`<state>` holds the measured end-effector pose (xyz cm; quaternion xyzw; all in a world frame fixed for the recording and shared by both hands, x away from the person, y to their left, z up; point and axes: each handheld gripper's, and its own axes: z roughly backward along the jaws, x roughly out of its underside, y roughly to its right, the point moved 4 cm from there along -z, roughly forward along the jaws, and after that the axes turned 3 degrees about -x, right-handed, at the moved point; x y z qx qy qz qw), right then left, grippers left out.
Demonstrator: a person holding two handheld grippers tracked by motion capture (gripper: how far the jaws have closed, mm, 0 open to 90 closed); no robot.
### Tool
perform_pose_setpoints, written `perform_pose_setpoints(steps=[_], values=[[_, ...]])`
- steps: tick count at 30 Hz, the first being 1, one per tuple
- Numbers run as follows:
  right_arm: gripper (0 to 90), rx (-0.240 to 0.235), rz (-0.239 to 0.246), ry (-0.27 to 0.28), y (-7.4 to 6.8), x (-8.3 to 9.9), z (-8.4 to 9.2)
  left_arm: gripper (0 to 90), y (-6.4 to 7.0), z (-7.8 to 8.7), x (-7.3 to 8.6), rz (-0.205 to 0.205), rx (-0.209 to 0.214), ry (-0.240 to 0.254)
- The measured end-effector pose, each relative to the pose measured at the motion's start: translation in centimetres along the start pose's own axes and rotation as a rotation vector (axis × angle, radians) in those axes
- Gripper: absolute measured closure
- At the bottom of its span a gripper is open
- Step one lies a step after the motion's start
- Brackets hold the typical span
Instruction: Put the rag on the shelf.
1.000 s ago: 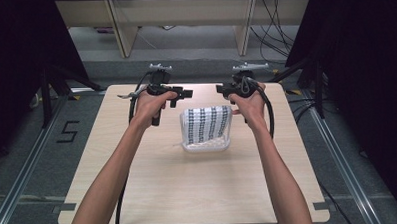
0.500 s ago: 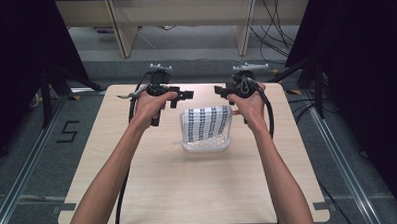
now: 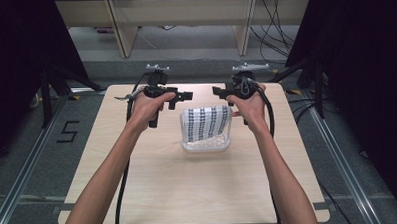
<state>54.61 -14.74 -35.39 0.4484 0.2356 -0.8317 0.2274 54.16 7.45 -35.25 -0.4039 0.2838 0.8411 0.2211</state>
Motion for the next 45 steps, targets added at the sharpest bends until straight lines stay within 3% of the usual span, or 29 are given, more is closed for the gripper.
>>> perform_pose_setpoints(steps=[6,8,12,22,34,36,37,39,45], values=[[40.6,-0.009,0.007,0.001,-0.5,-0.1,0.6,25.0,0.4,0.6,0.2,-0.016,0.012,-0.001],[40.0,-0.015,0.029,0.009,-0.5,-0.2,0.9,24.8,0.6,0.8,0.2,-0.018,0.016,0.009],[39.9,-0.035,0.002,0.021,-0.9,0.0,1.3,24.1,0.7,1.3,0.4,-0.026,0.029,0.008],[39.8,-0.043,0.011,0.027,-1.1,0.6,2.2,24.1,1.6,2.3,0.9,-0.051,0.036,0.027],[39.8,-0.082,0.065,0.037,-2.1,1.1,3.3,24.0,3.6,3.7,2.0,-0.12,0.076,0.037],[39.9,-0.083,0.043,0.032,-2.5,1.4,3.5,23.8,3.8,3.9,2.2,-0.126,0.071,0.037],[39.8,-0.091,0.07,0.04,-2.4,1.3,3.5,23.8,3.9,4.0,2.4,-0.131,0.072,0.035],[39.7,-0.092,0.054,0.03,-2.7,1.5,3.8,23.5,4.1,4.2,2.6,-0.137,0.077,0.035],[39.5,-0.107,0.075,0.035,-3.2,1.8,4.3,23.1,4.6,4.8,3.3,-0.156,0.088,0.035]])
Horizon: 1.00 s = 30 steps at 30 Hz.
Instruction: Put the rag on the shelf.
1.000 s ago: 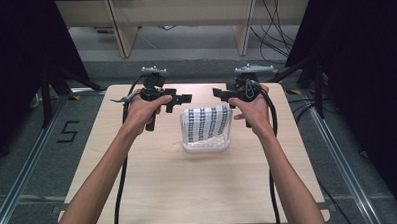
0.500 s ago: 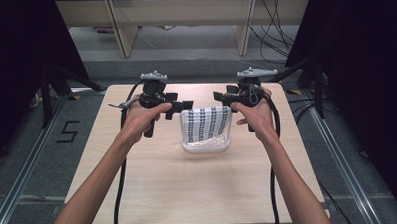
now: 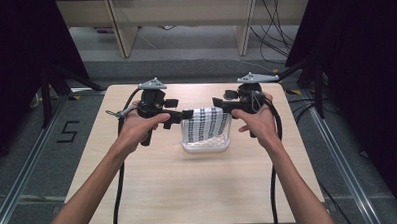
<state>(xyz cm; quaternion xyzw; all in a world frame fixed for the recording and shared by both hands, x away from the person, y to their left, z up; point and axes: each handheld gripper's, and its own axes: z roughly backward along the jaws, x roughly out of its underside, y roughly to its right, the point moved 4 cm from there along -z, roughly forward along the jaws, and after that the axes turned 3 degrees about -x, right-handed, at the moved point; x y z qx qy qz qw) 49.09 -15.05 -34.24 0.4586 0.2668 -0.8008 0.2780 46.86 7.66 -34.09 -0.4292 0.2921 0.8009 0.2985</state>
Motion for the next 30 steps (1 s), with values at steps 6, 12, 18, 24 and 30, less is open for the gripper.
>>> perform_pose_setpoints(steps=[6,12,18,24,30], values=[[39.4,-0.003,0.014,0.006,-0.5,0.1,0.5,23.1,0.2,0.4,0.3,-0.009,-0.004,0.01],[38.8,-0.016,0.026,0.012,-1.2,0.3,0.9,23.1,0.5,0.8,0.9,-0.019,-0.007,0.011],[38.1,-0.031,0.043,0.012,-1.7,0.6,1.4,23.0,0.8,1.4,1.3,-0.028,0.002,0.02],[37.9,-0.041,0.068,0.022,-1.9,0.9,1.7,23.1,1.3,1.9,1.9,-0.035,0.018,0.024],[37.8,-0.037,0.066,0.02,-2.1,1.4,2.3,23.0,1.7,2.3,2.6,-0.035,0.027,0.02]])
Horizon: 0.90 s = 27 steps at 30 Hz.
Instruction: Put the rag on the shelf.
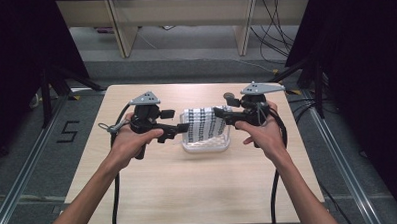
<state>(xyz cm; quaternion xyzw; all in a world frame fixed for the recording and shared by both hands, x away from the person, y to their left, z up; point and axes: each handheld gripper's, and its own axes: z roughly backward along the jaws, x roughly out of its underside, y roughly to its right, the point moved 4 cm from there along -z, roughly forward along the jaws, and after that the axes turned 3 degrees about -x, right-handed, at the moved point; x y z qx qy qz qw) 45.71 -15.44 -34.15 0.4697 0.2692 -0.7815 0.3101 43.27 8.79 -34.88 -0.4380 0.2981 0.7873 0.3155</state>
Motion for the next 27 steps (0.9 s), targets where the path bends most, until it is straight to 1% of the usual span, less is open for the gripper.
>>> perform_pose_setpoints(steps=[1,2,3,4,5,6,7,8,9,10,11,12,13,14,15,17,18,19,20,21,22,23,24,25,26,27], values=[[37.8,-0.003,-0.023,-0.007,-0.2,0.1,0.1,23.0,0.1,0.0,0.1,-0.001,0.001,-0.001],[37.8,-0.006,-0.002,0.003,-0.1,0.2,0.1,23.0,0.1,0.0,0.2,-0.001,0.003,0.003],[37.7,0.002,-0.014,-0.006,-0.1,0.3,0.3,23.0,0.2,0.1,0.3,-0.001,0.006,0.005],[37.7,-0.005,-0.002,-0.003,-0.1,0.3,0.3,23.0,0.2,0.1,0.3,-0.001,0.006,0.005],[37.7,0.0,-0.033,-0.006,-0.3,0.4,0.5,23.0,0.3,0.1,0.6,0.001,0.011,0.004],[37.7,-0.001,-0.01,-0.003,-0.1,0.4,0.5,23.1,0.3,0.1,0.8,-0.004,0.013,0.001],[37.7,-0.001,-0.006,0.006,-0.1,0.6,0.6,23.1,0.4,0.2,0.9,-0.004,0.01,-0.007],[37.7,-0.004,-0.016,0.003,-0.2,0.7,0.6,23.1,0.4,0.2,1.0,-0.004,0.012,0.0],[37.7,-0.003,-0.004,0.007,-0.1,0.7,0.7,23.1,0.4,0.3,1.1,-0.001,0.013,-0.009],[37.6,-0.006,-0.03,-0.003,-0.2,0.9,0.8,23.1,0.4,0.3,1.2,-0.001,0.016,0.003],[37.6,0.002,0.002,0.01,0.1,0.9,0.8,23.1,0.4,0.4,1.3,-0.001,0.013,-0.008],[37.5,-0.005,-0.027,0.007,-0.1,1.1,0.9,23.1,0.4,0.4,1.4,-0.002,0.017,0.005],[37.2,-0.006,-0.026,0.003,-0.1,1.2,0.9,23.1,0.5,0.5,1.5,0.001,0.015,-0.005],[37.0,-0.008,-0.016,0.005,0.0,1.3,0.9,23.0,0.5,0.6,1.6,-0.004,0.017,-0.005],[36.6,-0.008,-0.03,0.004,-0.2,1.5,1.0,23.0,0.6,0.6,1.7,-0.002,0.018,-0.003],[34.6,-0.01,-0.026,0.003,-0.2,1.7,1.1,23.1,0.7,0.6,2.0,-0.009,0.02,-0.011],[33.5,-0.014,-0.023,0.001,-0.3,1.8,1.2,23.0,0.7,0.7,2.2,-0.013,0.027,-0.008],[32.9,-0.004,-0.025,-0.007,-0.3,1.9,1.4,22.9,0.8,0.7,2.4,-0.011,0.023,-0.015],[32.5,-0.008,-0.022,-0.001,-0.4,2.0,1.4,22.9,0.8,0.7,2.5,-0.012,0.028,-0.013],[31.7,-0.004,-0.032,-0.004,-0.5,2.1,1.6,22.8,0.9,0.8,2.7,-0.012,0.03,-0.017],[30.7,-0.012,-0.012,0.01,-0.4,2.1,1.5,22.8,0.9,0.8,2.9,-0.009,0.031,-0.012],[29.9,-0.002,-0.028,0.005,-0.5,2.3,1.6,22.7,1.0,0.8,3.0,-0.011,0.037,-0.012],[29.7,-0.001,-0.015,-0.001,-0.5,2.3,1.7,22.7,1.0,0.9,3.2,-0.014,0.037,-0.018],[29.2,-0.008,-0.037,0.005,-0.7,2.4,1.7,22.4,1.1,0.9,3.3,-0.016,0.031,-0.023],[28.2,-0.011,-0.016,0.005,-0.6,2.5,1.7,22.0,1.1,1.0,3.5,-0.016,0.041,-0.016],[27.1,-0.001,-0.042,-0.004,-0.8,2.6,1.9,21.8,1.2,1.0,3.6,-0.02,0.038,-0.017]])
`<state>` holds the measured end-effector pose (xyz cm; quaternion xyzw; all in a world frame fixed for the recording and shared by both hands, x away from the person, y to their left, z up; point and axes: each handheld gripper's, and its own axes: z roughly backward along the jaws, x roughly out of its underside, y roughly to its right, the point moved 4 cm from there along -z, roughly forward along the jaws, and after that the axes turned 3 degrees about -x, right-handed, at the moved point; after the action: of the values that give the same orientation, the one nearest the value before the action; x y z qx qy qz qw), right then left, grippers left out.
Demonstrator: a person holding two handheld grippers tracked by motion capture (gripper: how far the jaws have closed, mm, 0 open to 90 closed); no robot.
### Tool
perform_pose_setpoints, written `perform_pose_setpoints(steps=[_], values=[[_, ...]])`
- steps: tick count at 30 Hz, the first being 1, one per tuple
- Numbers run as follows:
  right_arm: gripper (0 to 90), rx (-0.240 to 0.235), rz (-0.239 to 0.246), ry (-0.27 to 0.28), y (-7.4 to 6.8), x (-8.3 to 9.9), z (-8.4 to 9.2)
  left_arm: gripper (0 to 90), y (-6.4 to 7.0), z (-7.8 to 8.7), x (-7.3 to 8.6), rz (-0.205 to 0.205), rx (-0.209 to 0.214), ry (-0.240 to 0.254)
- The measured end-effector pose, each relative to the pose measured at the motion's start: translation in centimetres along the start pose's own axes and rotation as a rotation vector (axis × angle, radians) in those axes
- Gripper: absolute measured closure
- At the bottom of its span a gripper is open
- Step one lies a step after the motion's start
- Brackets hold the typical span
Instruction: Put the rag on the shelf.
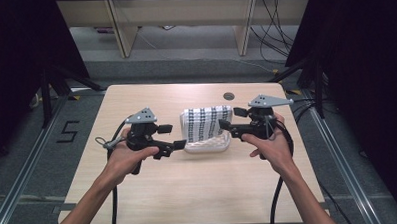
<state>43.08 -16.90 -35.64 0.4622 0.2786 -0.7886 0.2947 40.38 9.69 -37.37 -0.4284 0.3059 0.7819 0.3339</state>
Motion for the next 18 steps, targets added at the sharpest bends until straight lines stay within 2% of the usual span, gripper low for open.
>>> perform_pose_setpoints(steps=[1,2,4,5,6,8,10,11,12,13,16,18], values=[[27.0,-0.004,0.018,0.013,0.1,0.1,-0.1,21.5,0.1,0.1,0.1,-0.002,-0.002,-0.004],[26.9,-0.006,0.015,0.009,0.0,0.2,0.0,20.8,0.1,0.1,0.2,-0.006,0.004,0.007],[26.6,-0.005,0.001,0.013,-0.1,0.5,0.1,20.5,0.3,0.2,0.5,-0.015,0.004,-0.007],[26.5,-0.008,0.009,0.011,0.0,0.6,0.1,20.2,0.4,0.2,0.7,-0.016,0.007,-0.007],[26.5,-0.012,-0.011,0.011,-0.1,0.8,0.1,19.8,0.5,0.2,0.8,-0.019,0.019,-0.001],[26.5,-0.016,0.016,0.022,0.1,1.1,0.1,19.6,0.8,0.2,1.1,-0.023,0.008,-0.011],[26.5,-0.015,-0.012,0.008,0.0,1.5,0.2,19.6,1.0,0.2,1.4,-0.027,0.02,-0.007],[26.6,-0.012,-0.006,0.017,0.1,1.6,0.3,19.6,1.1,0.2,1.6,-0.032,0.015,-0.012],[26.6,-0.013,-0.024,0.01,0.0,1.8,0.4,19.6,1.2,0.2,1.7,-0.039,0.015,-0.012],[26.6,-0.01,-0.015,0.016,-0.1,1.9,0.4,19.6,1.2,0.1,1.9,-0.043,0.012,-0.011],[26.8,-0.021,-0.002,0.018,-0.3,2.3,0.7,19.6,1.5,0.1,2.5,-0.033,0.02,-0.01],[26.9,-0.024,-0.011,0.018,-0.5,2.7,0.9,19.6,1.6,0.2,2.9,-0.034,0.021,-0.017]])
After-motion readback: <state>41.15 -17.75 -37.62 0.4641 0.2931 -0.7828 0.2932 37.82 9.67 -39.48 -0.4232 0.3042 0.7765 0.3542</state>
